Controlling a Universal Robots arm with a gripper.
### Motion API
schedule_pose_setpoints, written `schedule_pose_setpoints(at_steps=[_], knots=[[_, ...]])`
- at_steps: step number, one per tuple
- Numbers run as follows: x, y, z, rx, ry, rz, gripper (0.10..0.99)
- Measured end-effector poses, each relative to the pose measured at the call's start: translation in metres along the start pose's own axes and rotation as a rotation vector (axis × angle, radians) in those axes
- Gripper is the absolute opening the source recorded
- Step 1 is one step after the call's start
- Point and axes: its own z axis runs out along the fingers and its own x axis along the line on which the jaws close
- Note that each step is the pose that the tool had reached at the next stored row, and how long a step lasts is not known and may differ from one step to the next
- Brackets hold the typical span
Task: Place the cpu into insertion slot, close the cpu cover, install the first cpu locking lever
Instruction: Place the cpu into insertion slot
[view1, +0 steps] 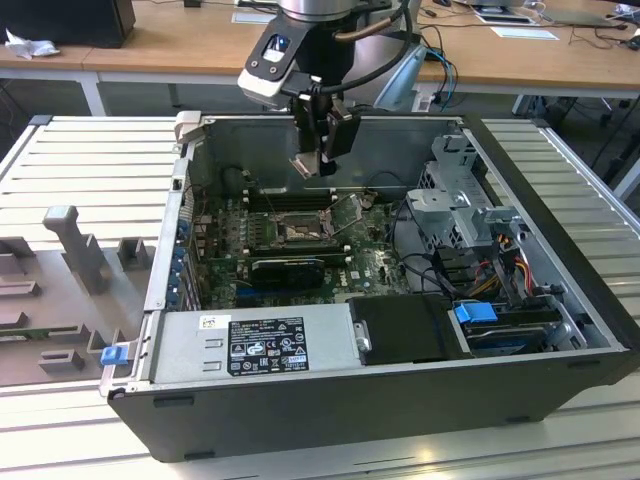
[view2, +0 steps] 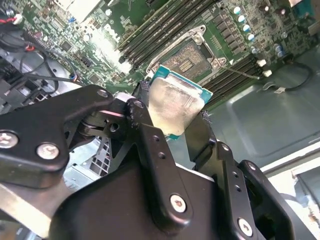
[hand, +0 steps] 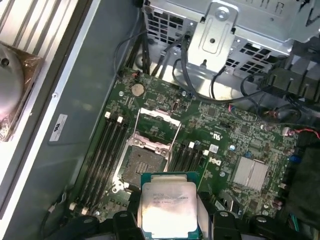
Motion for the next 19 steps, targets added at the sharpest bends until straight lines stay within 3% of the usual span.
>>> schedule_pose_setpoints(at_steps=[9,14,19], knots=[[0.0000,-0.0001,0.0015,-0.002,-0.0129,0.157,0.529],[-0.0001,-0.0005,0.0059,-0.003,-0.0149,0.179,0.529],[0.0001,-0.0007,0.0088,-0.004,-0.0240,0.291,0.529]])
